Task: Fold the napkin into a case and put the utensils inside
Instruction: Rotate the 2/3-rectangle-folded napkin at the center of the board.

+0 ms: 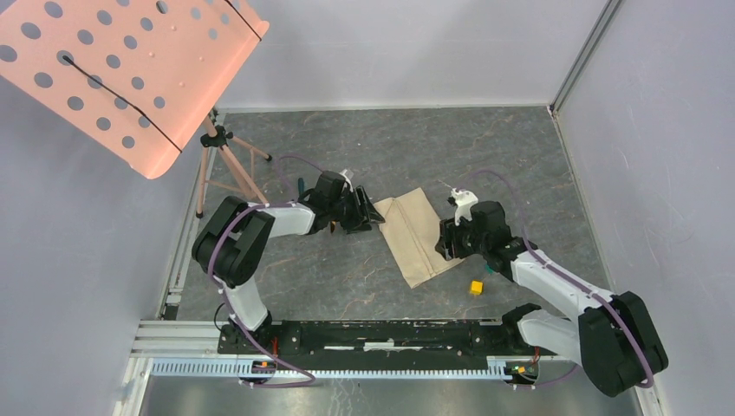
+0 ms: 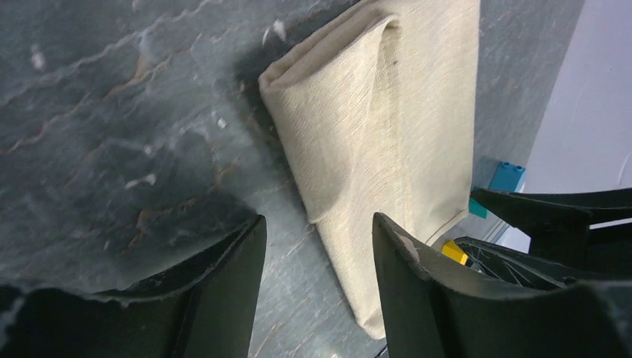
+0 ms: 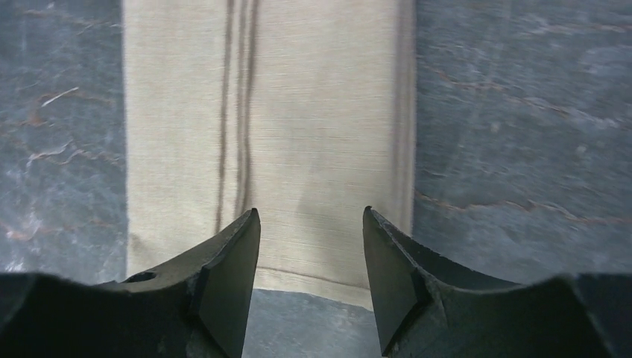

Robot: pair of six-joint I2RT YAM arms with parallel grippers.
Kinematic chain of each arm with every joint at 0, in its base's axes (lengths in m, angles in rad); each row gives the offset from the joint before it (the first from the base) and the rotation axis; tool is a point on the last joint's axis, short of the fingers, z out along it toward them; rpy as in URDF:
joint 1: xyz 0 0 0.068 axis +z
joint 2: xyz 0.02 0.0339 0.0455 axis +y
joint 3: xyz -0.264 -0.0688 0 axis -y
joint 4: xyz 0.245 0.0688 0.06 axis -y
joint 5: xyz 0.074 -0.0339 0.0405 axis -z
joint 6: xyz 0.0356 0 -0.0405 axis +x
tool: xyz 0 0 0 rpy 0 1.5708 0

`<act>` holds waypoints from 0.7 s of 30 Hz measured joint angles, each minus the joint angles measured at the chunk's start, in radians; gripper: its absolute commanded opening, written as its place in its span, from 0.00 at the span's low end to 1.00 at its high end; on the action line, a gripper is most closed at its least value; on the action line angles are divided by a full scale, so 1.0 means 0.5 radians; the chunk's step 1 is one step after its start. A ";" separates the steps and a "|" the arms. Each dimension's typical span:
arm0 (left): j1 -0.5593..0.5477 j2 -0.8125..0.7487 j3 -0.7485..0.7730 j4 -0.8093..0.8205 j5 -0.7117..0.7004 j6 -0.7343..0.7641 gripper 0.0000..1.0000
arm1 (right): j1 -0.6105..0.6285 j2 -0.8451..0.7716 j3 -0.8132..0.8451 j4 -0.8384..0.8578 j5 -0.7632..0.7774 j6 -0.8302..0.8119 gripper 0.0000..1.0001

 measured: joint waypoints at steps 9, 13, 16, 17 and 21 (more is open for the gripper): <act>-0.002 0.224 0.224 0.100 -0.031 -0.021 0.62 | -0.279 -0.013 0.000 -0.043 0.099 0.000 0.60; -0.002 0.329 0.365 0.097 -0.043 -0.021 0.62 | -0.312 0.035 -0.012 0.011 0.047 0.002 0.44; 0.000 0.381 0.448 0.072 -0.067 -0.020 0.62 | -0.311 0.072 -0.074 0.089 -0.009 0.010 0.34; 0.002 0.399 0.478 0.059 -0.068 -0.019 0.62 | -0.312 0.079 -0.111 0.124 -0.034 0.020 0.31; 0.012 0.478 0.616 -0.014 -0.072 -0.001 0.65 | -0.303 0.069 -0.243 0.288 -0.140 0.085 0.25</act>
